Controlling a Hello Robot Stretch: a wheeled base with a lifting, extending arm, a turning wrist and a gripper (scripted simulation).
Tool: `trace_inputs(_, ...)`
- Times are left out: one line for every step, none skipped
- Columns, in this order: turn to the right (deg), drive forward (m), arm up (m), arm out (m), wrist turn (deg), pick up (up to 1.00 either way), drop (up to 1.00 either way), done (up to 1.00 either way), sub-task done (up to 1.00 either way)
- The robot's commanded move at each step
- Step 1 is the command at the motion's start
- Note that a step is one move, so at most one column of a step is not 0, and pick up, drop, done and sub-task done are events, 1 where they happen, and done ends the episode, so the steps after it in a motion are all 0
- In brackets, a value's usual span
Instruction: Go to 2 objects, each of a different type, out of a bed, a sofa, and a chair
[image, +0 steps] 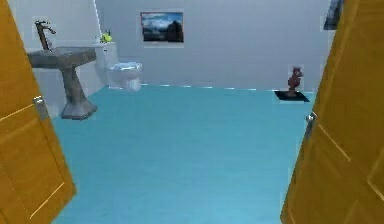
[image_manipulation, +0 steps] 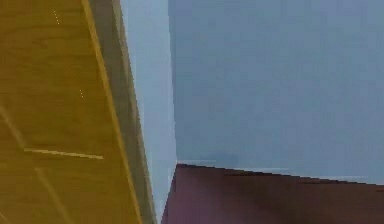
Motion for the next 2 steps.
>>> trace_inputs(6.0,0.00,0.00,0.00,0.0,0.00,0.00,0.00,0.00)
trace_inputs(0.0,1.00,0.00,0.00,0.0,0.00,0.00,0.00,0.00)
